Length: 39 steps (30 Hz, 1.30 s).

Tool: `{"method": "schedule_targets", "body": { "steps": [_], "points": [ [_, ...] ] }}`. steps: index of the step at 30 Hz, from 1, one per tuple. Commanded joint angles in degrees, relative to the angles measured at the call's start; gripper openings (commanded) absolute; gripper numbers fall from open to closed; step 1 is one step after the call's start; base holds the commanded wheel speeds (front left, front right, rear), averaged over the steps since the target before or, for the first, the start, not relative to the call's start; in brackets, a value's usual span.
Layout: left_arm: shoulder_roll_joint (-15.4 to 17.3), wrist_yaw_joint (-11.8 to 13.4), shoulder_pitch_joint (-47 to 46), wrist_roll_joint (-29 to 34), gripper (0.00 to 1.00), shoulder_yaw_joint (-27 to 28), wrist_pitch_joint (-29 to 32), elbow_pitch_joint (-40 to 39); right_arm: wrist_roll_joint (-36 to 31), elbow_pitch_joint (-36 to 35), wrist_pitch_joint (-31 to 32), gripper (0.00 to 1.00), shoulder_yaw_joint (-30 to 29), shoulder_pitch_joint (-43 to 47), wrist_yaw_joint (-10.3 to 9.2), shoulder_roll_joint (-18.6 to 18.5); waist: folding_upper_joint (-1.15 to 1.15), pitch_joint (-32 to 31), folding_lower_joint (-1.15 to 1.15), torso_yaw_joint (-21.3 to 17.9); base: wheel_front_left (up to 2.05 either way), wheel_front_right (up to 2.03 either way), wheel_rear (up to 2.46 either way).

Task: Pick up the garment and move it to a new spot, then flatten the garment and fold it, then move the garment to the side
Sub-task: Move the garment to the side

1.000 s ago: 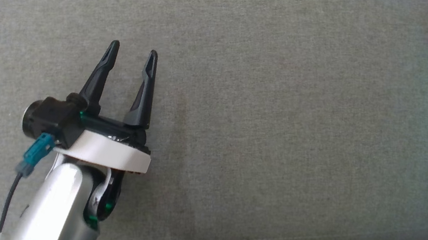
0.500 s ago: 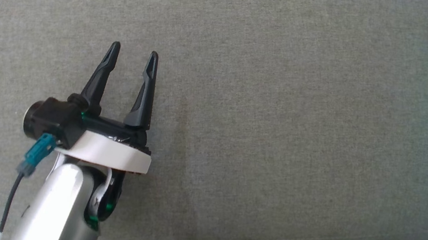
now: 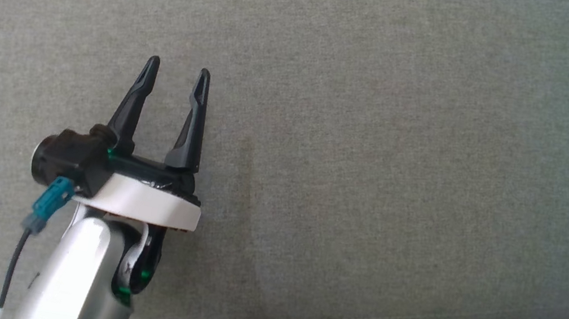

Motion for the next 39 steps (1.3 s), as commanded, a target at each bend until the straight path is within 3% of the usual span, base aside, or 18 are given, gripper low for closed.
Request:
{"method": "schedule_targets", "body": {
  "steps": [1,11,22,30,39],
  "points": [
    [0.23,-0.03,-1.01,-0.58,1.0,1.32,-0.29,-1.49,0.57,-2.25,-0.85,1.0,0.86,0.22,0.37,0.17,0.0,-0.41,0.0,0.12,0.0,0.0,0.0],
    [0.23,0.8,-0.44,-1.53,1.0,1.91,-0.29,-0.6,6.42,-2.23,-6.92,1.0,6.08,1.66,0.37,3.59,0.0,-4.77,0.0,2.55,0.0,0.0,0.0],
    [0.23,2.59,0.9,-3.36,1.0,3.69,-0.29,0.96,13.35,-5.13,-13.97,1.0,11.55,9.09,0.37,8.99,0.0,-11.36,0.0,7.58,0.0,0.0,0.0],
    [0.23,3.73,3.49,-4.74,1.0,4.68,-0.29,2.42,17.99,-10.32,-18.82,1.0,16.59,20.45,0.37,12.51,0.0,-17.14,0.0,11.49,0.0,0.0,0.0],
    [0.23,4.31,7.23,-5.53,1.0,5.67,-0.29,4.56,24.24,-19.94,-23.14,1.0,18.52,36.72,0.37,13.71,0.0,-22.48,0.0,14.36,0.0,0.0,0.0]
  ]
}}
